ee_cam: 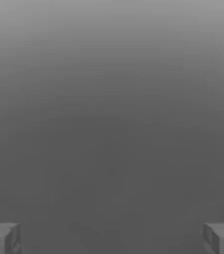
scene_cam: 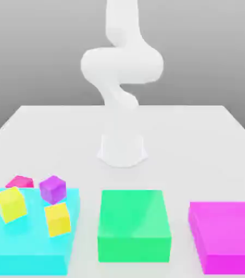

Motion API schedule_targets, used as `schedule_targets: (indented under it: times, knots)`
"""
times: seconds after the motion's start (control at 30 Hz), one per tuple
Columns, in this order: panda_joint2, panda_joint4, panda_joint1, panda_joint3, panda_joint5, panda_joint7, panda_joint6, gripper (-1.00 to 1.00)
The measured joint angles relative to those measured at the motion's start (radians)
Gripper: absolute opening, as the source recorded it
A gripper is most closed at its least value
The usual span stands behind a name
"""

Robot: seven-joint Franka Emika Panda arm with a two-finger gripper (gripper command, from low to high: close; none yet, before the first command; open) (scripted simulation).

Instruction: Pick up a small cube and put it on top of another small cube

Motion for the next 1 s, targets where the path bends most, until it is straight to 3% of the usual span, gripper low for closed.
schedule_targets:
  times: [0.43, 0.63, 0.8, 1.0]
  knots:
    - [0.482, -0.295, -0.12, -0.419, 0.026, -0.381, 0.31, 0.0]
    - [0.708, -0.43, -0.236, -0.554, 0.058, -0.571, 0.452, 0.0]
    - [0.837, -0.433, -0.307, -0.484, 0.227, -0.727, 0.535, 0.0]
    - [0.969, -0.399, -0.475, -0.261, 0.466, -0.907, 0.622, 0.0]
